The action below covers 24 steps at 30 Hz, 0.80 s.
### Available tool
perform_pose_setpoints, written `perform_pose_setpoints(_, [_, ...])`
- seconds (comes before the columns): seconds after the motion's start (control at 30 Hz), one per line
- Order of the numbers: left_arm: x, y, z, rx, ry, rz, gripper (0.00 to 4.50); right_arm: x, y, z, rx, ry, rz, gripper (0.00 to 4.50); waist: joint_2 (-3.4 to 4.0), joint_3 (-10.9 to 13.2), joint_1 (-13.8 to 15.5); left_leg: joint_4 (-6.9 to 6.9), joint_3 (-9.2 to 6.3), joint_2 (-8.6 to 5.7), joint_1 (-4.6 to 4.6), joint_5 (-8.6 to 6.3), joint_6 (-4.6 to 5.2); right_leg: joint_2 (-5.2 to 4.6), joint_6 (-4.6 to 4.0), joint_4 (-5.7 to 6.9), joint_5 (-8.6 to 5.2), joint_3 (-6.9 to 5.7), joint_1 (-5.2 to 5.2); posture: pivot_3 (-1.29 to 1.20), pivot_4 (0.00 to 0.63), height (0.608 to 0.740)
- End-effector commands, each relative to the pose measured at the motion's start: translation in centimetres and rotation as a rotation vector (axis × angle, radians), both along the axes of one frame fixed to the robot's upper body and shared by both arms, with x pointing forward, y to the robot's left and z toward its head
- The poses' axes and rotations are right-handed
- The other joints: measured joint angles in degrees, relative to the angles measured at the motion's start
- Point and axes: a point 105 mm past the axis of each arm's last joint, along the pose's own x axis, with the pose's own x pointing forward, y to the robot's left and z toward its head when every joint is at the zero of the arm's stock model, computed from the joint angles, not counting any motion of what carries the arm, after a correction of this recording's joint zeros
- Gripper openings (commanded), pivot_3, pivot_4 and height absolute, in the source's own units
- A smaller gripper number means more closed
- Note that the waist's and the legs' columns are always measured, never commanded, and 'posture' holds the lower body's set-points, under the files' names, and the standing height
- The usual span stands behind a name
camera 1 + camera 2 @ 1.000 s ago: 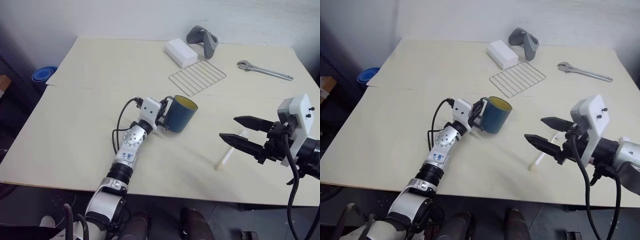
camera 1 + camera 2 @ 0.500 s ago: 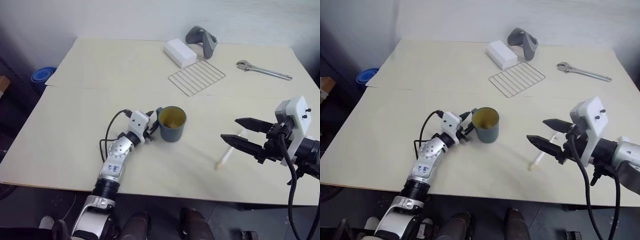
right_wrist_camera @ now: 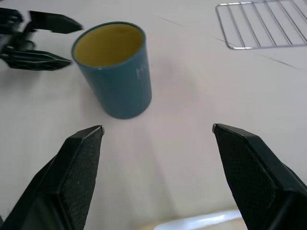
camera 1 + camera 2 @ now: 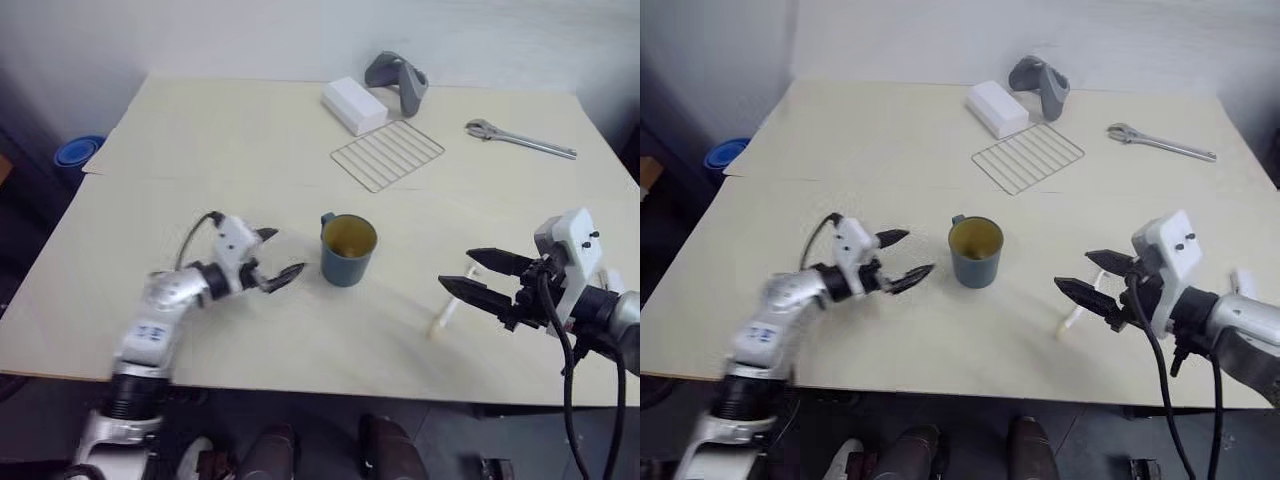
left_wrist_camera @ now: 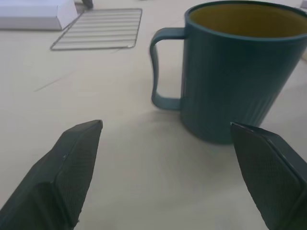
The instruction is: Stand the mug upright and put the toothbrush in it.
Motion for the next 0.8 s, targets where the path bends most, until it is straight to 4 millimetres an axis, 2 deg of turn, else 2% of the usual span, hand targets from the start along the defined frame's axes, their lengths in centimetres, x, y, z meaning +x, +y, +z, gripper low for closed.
perform_pose_setpoints(0.03, [-3.8,0.3,4.2,0.072,0.065,-0.312,4.47,0.7,0.4,-1.2,0.029,0.008,-0.131,3.8,0.09,0.03,-0.23,-0.02,0.01,-0.03,0.02,0.0,-0.01,-0.02,-0.02,-0.01,0.0,0.03,0.0,0.0,0.15,0.74])
perform_pose_setpoints(0.07, [-4.8,0.7,4.9,0.119,0.089,-0.387,4.47,1.0,0.3,-1.6,0.059,0.014,-0.192,3.8,0.11,0.04,-0.35,-0.02,0.01,-0.06,0.0,0.0,-0.01,-0.04,-0.03,-0.01,-0.01,0.02,0.0,0.0,0.15,0.74])
perform_pose_setpoints(0.13, [-5.8,1.1,6.5,0.179,0.101,-0.487,4.5,1.5,0.3,-2.2,0.131,0.028,-0.294,4.17,0.22,0.01,-0.23,-0.13,-0.01,-0.08,0.03,0.0,0.0,-0.06,-0.04,-0.06,-0.02,0.03,0.0,0.0,0.15,0.74])
perform_pose_setpoints(0.2, [-6.0,0.7,8.3,0.185,0.096,-0.557,4.5,2.2,0.0,-2.8,0.132,0.034,-0.408,4.48,0.26,0.02,-0.12,-0.17,-0.04,-0.13,0.02,0.01,0.01,-0.08,-0.05,-0.1,-0.02,-0.01,0.01,0.0,0.15,0.74])
perform_pose_setpoints(0.33, [-5.5,-0.9,11.0,0.175,0.06,-0.661,4.5,3.7,-0.8,-4.8,0.09,0.098,-0.591,4.48,0.26,0.02,-0.37,-0.13,-0.07,-0.18,0.01,0.02,0.02,-0.07,-0.04,-0.06,-0.02,-0.01,0.03,0.0,0.15,0.74])
perform_pose_setpoints(0.43, [-5.0,-1.3,11.0,0.236,0.037,-0.71,4.5,4.8,-1.1,-5.3,0.051,0.094,-0.66,4.48,0.27,0.02,-1.01,-0.25,0.01,-0.17,0.02,0.03,0.02,-0.02,-0.04,-0.04,-0.02,0.02,-0.06,0.0,0.15,0.74])
perform_pose_setpoints(0.57, [-5.0,-2.0,11.1,0.259,0.03,-0.766,4.5,5.0,-2.0,-6.5,0.059,0.134,-0.777,4.48,0.27,0.03,-2.05,-0.35,0.12,-0.11,-0.02,0.06,-0.01,0.02,-0.05,0.1,-0.02,0.11,-0.28,0.0,0.15,0.74])
perform_pose_setpoints(0.7, [-5.2,-2.6,11.4,0.249,0.01,-0.795,4.5,5.4,-0.5,-8.0,0.202,0.236,-0.749,4.48,0.28,0.02,-2.71,-0.35,0.15,-0.06,-0.09,0.07,-0.03,0.02,-0.05,0.2,-0.02,0.13,-0.4,0.0,0.15,0.74])
perform_pose_setpoints(0.8, [-4.8,-2.6,11.2,0.271,0.0,-0.787,4.5,5.7,0.1,-8.4,0.167,0.233,-0.731,4.48,0.28,0.02,-3.19,-0.35,0.16,-0.06,-0.03,0.07,-0.03,0.02,-0.06,0.23,-0.02,0.14,-0.38,0.0,0.15,0.74])
